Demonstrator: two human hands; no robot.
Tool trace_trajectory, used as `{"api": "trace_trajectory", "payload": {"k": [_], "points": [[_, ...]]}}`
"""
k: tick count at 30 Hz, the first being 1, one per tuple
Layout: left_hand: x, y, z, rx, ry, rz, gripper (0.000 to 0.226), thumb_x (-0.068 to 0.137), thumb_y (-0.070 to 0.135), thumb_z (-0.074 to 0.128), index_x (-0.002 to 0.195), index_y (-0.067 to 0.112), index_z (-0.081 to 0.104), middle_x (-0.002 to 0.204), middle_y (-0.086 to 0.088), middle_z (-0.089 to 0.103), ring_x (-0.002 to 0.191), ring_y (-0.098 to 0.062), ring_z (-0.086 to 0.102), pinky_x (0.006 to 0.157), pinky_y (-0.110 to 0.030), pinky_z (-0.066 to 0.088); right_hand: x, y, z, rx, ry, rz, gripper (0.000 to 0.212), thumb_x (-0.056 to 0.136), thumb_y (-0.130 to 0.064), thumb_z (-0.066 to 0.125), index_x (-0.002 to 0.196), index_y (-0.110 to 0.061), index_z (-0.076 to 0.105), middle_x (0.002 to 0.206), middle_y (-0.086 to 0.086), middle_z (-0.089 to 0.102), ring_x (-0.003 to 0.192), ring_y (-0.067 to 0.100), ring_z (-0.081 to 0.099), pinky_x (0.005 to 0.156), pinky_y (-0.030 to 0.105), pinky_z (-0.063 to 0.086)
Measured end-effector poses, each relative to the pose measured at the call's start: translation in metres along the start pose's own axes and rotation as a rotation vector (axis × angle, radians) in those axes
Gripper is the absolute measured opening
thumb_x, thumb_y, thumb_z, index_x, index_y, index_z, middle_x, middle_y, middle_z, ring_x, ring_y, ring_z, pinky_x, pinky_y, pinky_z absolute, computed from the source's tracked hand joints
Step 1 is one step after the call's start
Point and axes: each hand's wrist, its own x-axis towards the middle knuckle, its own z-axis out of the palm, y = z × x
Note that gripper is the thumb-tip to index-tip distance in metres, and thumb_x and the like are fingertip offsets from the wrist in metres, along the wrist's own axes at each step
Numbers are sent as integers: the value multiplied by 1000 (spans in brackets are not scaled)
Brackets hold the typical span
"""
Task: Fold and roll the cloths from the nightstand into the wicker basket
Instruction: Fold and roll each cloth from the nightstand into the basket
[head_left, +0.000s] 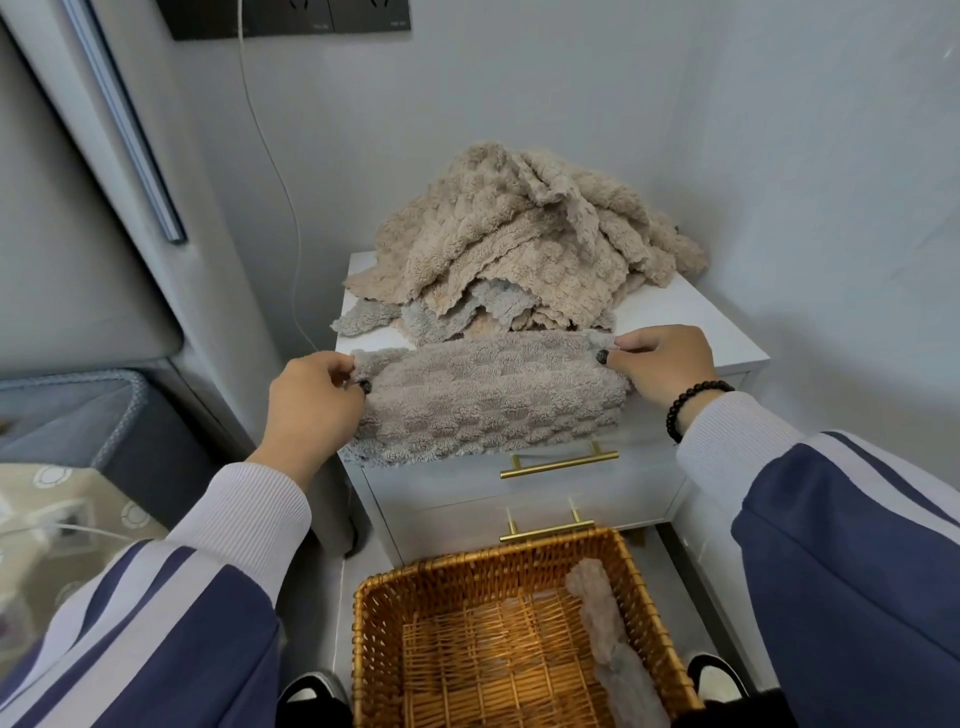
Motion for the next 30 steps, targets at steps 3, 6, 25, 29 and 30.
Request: {"api": "trace_trajectory", "payload": {"k": [3, 6, 25, 29, 30], "points": [[-3, 2, -2, -30, 19, 35, 34, 85, -1, 57, 115, 10, 67, 100, -1, 62, 92, -18, 58, 84, -24, 40, -3, -1, -2, 42, -12, 5, 23, 80, -8, 73, 103, -5, 72, 104, 8, 68, 91, 14, 57, 90, 26, 48], [-6, 5, -5, -87, 17, 26, 38, 85, 0, 58, 120, 13, 67, 113, 2, 66, 90, -12, 58, 84, -22, 42, -6, -2, -2, 84, -45, 15, 23, 81, -7, 73, 104, -4, 71, 101, 8, 66, 90, 13, 57, 82, 22, 45], [-84, 52, -44, -751, -153, 220, 47, 99, 10, 48, 140, 35, 47, 123, 13, 65, 110, -6, 63, 92, -27, 53, -75, -30, -73, 490, 231, -104, 26, 83, -6, 68, 108, -9, 70, 78, -14, 62, 56, -12, 55, 57, -1, 42], [-105, 79, -67, -1043, -70, 231, 43, 98, 3, 45, 127, 32, 58, 113, 10, 70, 106, -13, 66, 84, -32, 56, -91, -46, -108, 605, 243, -157, 41, 72, -12, 77, 113, -10, 70, 95, -1, 72, 83, 8, 69, 83, 28, 56], [-108, 82, -70, -1109, -30, 210, 40, 98, 3, 46, 127, 29, 56, 106, 12, 72, 101, -12, 68, 82, -32, 57, -94, -49, -115, 641, 230, -179, 47, 69, -13, 79, 115, -11, 69, 100, 3, 72, 90, 16, 70, 85, 34, 56]]}}
